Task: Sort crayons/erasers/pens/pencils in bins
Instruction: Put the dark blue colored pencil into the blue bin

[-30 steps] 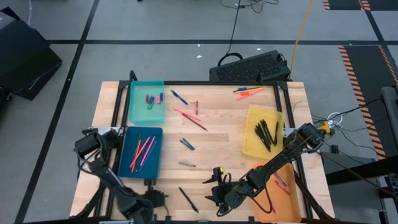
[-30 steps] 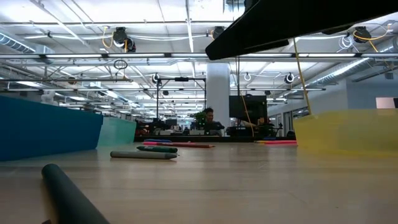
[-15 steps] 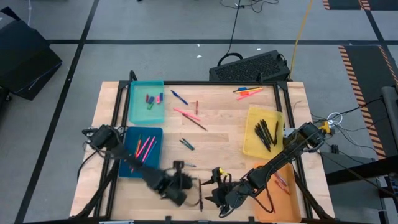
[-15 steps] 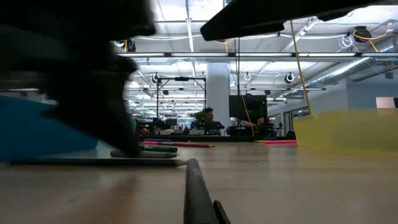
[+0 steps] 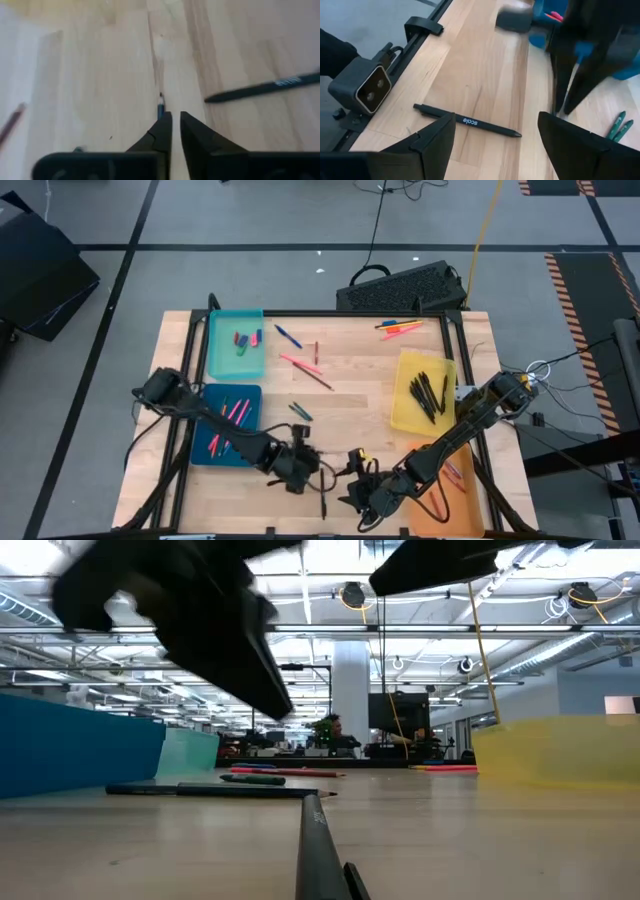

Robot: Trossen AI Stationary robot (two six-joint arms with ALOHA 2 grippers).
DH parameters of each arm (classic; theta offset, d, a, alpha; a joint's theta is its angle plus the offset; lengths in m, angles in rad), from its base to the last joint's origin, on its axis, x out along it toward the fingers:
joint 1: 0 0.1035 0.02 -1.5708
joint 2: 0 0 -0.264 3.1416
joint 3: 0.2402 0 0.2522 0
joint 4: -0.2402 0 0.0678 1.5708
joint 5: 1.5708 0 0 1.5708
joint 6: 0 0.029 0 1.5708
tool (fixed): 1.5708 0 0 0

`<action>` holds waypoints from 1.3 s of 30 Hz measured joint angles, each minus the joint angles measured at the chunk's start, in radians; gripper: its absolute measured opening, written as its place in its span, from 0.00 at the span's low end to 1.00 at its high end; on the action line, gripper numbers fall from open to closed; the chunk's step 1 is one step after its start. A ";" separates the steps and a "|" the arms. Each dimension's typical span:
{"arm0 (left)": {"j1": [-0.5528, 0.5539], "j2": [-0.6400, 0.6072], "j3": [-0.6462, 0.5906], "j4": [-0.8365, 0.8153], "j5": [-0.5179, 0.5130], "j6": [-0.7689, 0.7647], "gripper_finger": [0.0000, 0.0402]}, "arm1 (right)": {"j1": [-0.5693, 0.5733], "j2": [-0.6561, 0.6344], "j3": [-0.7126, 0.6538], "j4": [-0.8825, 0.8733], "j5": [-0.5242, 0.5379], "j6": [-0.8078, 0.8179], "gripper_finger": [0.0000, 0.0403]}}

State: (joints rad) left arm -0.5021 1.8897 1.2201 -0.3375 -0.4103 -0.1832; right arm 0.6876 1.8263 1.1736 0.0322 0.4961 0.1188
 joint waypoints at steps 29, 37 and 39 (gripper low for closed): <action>0.137 0.179 0.006 0.087 0.237 -0.058 0.23 | 0.018 0.000 0.000 -0.010 -0.004 0.076 0.68; 0.138 0.190 0.006 0.087 0.229 -0.066 0.03 | -0.008 -0.072 -0.002 -0.060 -0.003 0.079 0.68; 0.138 0.190 0.006 0.095 0.213 -0.062 0.04 | -0.016 -0.101 -0.001 -0.095 -0.002 0.079 0.68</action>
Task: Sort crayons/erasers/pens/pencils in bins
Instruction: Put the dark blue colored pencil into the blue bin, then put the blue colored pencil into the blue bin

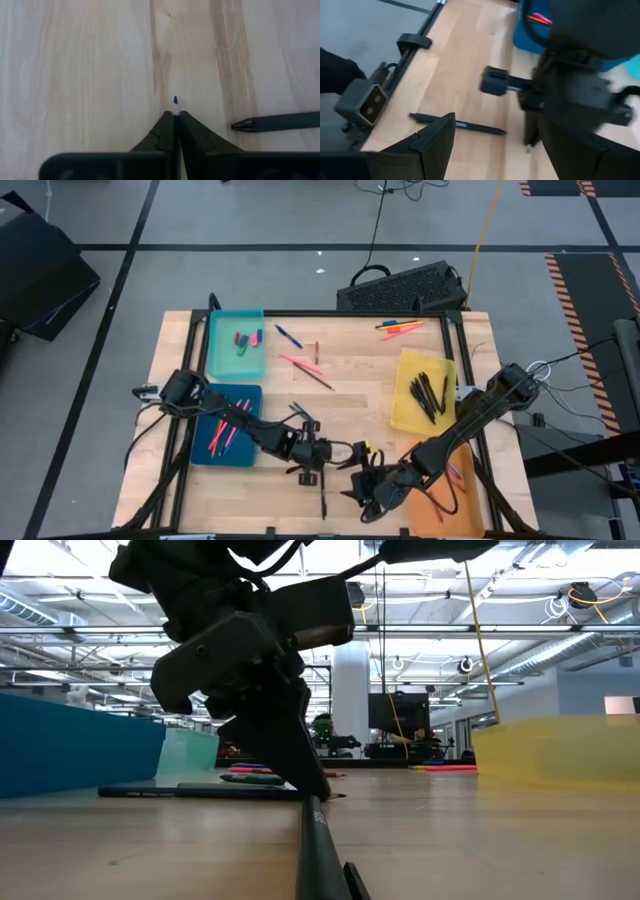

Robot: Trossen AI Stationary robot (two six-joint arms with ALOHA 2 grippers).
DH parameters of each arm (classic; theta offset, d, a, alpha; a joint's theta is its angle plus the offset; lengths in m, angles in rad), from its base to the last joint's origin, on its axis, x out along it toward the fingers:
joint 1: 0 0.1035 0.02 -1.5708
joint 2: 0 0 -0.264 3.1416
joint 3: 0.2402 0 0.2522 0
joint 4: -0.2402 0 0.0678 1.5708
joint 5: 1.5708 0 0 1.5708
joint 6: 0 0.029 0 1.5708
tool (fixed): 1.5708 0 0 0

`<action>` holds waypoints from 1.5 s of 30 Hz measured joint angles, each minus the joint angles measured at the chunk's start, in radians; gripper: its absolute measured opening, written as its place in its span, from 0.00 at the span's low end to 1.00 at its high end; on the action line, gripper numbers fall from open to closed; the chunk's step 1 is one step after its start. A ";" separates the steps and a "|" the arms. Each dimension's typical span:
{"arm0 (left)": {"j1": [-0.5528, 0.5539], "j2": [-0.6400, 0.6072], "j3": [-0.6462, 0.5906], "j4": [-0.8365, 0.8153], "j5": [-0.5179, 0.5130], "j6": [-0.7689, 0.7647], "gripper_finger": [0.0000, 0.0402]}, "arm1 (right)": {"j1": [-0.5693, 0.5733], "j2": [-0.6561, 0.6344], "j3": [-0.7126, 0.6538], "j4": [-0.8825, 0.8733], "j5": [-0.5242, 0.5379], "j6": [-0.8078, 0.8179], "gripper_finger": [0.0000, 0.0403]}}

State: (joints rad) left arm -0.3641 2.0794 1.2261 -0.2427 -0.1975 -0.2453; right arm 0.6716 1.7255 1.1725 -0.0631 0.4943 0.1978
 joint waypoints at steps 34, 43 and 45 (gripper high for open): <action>-0.182 -0.407 -0.062 -0.250 -0.219 -0.181 0.01 | 0.008 0.013 0.000 -0.010 0.060 0.045 0.68; -0.337 -0.436 -0.092 -0.229 -0.308 -0.314 0.01 | -0.102 0.221 -0.005 0.219 -0.030 -0.027 0.68; -0.359 -0.439 -0.089 -0.217 -0.312 -0.334 0.01 | -0.123 0.268 -0.020 0.322 -0.091 -0.050 0.66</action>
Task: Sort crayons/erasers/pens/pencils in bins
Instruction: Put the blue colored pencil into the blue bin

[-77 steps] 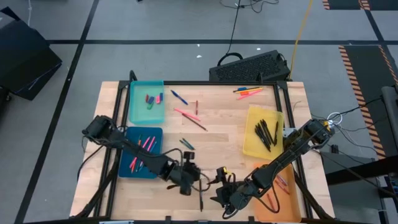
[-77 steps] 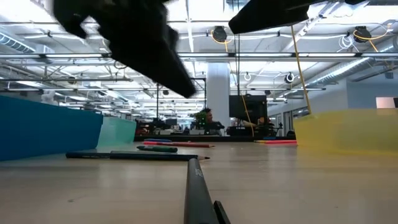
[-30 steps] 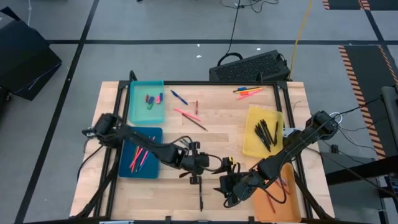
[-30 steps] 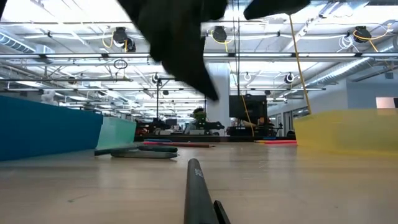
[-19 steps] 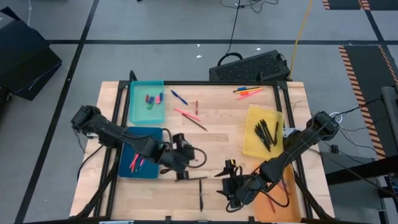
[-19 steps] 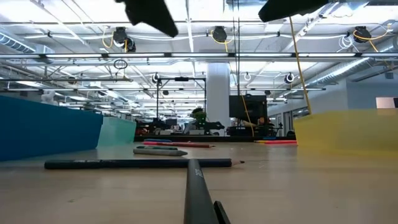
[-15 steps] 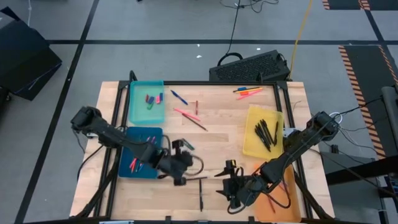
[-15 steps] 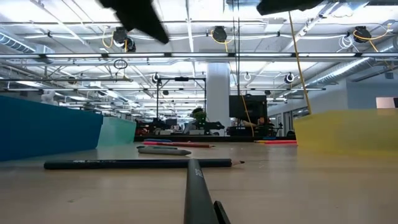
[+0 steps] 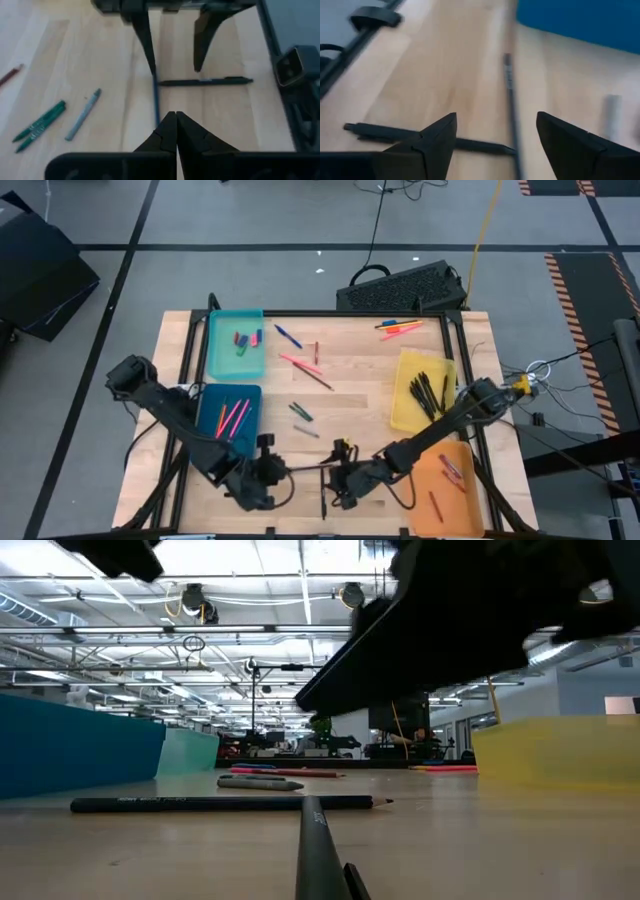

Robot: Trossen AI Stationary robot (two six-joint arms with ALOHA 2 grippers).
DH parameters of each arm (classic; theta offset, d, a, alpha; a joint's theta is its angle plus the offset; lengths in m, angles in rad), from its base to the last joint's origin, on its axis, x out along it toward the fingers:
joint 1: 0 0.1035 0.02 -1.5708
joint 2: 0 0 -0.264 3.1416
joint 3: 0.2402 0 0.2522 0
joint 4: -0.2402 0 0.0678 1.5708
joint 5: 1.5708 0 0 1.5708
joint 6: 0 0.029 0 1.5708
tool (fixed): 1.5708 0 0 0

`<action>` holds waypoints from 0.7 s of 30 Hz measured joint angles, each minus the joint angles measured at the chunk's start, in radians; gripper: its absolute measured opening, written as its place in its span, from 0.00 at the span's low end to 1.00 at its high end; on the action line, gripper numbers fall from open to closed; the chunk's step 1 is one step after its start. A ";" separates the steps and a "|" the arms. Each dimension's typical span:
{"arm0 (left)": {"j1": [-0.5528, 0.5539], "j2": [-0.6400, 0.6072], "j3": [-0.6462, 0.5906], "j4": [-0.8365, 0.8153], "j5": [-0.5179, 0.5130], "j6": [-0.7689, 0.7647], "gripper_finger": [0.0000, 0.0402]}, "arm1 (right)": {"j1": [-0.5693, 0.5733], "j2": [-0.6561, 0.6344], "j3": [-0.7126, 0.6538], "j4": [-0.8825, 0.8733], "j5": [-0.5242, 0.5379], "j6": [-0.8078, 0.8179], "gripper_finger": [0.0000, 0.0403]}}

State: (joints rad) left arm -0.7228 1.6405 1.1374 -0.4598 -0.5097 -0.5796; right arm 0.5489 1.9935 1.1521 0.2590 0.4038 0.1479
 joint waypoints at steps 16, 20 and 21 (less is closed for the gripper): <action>-0.064 0.001 -0.002 -0.007 -0.044 -0.062 0.01 | -0.044 0.057 -0.268 0.358 -0.047 0.104 0.36; -0.056 0.001 -0.002 -0.006 -0.045 -0.064 0.01 | -0.063 0.056 -0.300 0.370 -0.051 0.139 0.26; -0.055 0.001 -0.002 -0.006 -0.045 -0.064 0.01 | -0.068 0.056 -0.305 0.368 -0.051 0.149 0.24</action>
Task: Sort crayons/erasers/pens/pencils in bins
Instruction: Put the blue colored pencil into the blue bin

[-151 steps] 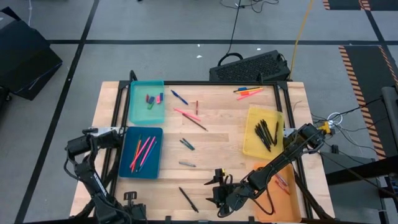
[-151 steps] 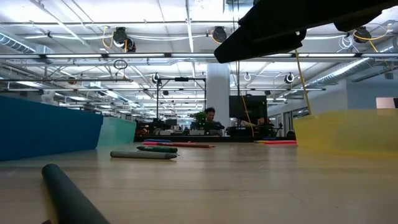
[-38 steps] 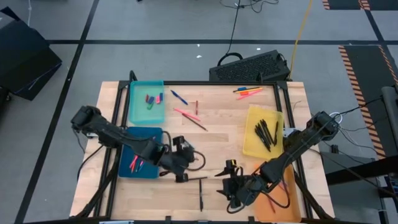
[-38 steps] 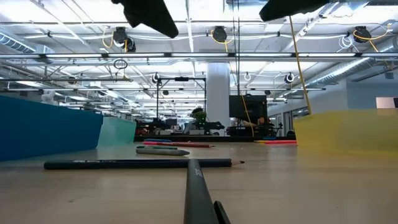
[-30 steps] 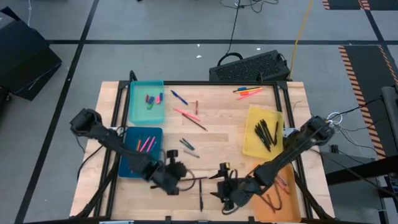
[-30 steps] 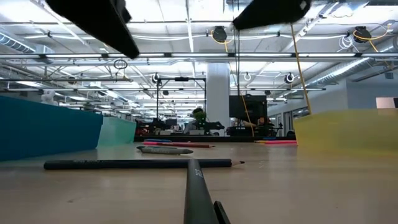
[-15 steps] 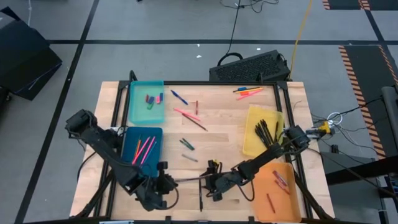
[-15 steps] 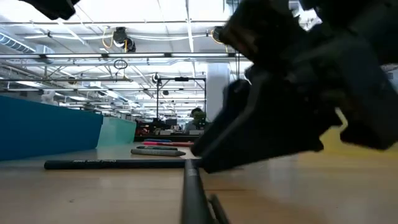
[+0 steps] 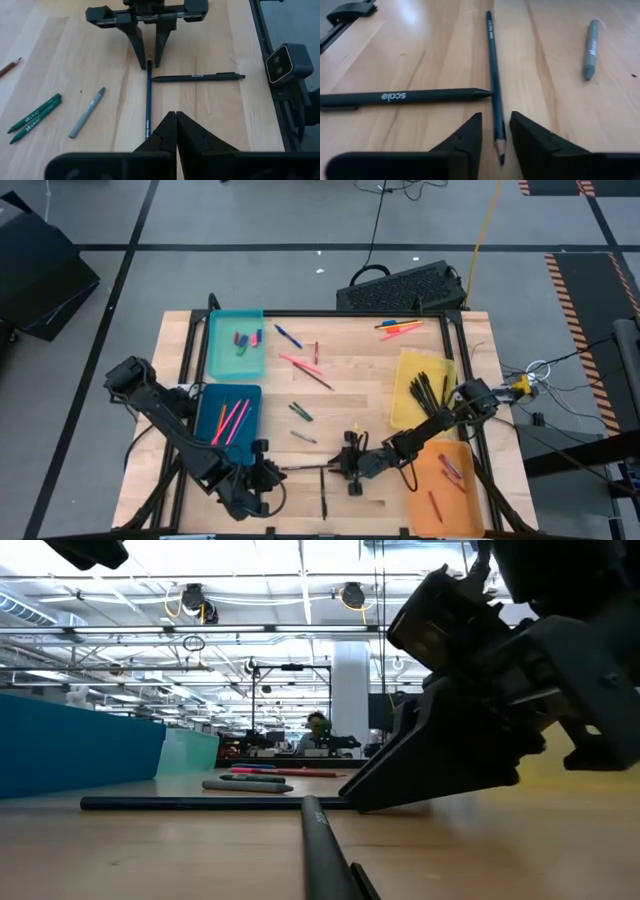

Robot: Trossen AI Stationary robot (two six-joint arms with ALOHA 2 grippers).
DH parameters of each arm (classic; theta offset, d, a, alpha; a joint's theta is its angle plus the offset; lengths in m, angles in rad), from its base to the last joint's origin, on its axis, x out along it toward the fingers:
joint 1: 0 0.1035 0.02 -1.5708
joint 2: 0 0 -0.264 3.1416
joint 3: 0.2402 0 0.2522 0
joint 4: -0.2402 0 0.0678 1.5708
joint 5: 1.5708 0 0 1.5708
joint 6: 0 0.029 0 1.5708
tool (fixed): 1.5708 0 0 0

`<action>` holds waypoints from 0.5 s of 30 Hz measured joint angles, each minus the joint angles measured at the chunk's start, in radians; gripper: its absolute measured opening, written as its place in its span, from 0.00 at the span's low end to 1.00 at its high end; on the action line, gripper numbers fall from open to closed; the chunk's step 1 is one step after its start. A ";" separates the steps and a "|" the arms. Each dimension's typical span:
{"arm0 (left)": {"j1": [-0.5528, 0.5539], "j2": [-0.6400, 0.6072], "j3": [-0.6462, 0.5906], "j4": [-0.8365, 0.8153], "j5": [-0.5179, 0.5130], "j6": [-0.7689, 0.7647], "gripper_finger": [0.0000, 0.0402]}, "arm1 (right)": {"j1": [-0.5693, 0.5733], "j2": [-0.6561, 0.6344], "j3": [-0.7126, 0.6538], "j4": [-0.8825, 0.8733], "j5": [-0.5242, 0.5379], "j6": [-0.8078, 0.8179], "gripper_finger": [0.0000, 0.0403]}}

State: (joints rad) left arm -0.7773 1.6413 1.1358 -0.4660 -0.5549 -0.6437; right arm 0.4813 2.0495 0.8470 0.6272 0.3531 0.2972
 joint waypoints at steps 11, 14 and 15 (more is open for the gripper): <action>0.011 0.000 0.000 0.000 -0.004 -0.021 0.01 | -0.024 0.007 -0.019 -0.052 -0.016 -0.012 0.03; 0.020 0.000 0.000 -0.001 -0.020 -0.063 0.01 | -0.026 0.003 -0.019 -0.038 -0.012 -0.030 0.04; 0.026 0.000 0.000 0.000 -0.020 -0.069 0.02 | -0.026 0.000 -0.019 -0.037 -0.013 -0.038 0.04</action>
State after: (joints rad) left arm -0.7515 1.6413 1.1358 -0.4664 -0.5747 -0.7124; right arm 0.4549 2.0495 0.8277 0.5900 0.3397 0.2591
